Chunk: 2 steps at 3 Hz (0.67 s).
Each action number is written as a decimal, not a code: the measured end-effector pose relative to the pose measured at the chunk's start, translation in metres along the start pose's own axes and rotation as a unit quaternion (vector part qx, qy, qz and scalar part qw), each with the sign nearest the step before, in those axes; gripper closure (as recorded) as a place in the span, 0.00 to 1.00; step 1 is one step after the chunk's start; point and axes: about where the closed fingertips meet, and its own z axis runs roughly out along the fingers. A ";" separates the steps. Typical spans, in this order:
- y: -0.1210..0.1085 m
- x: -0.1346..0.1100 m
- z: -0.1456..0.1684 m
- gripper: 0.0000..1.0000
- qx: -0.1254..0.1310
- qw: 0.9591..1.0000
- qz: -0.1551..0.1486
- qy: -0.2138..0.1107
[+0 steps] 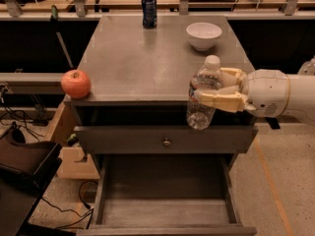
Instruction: Place water bottle into middle drawer
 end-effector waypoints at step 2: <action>0.009 0.010 0.006 1.00 0.000 1.000 -0.004 0.007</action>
Offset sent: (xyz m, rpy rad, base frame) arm -0.0153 0.0122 -0.0302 -0.0385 -0.0101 -0.0142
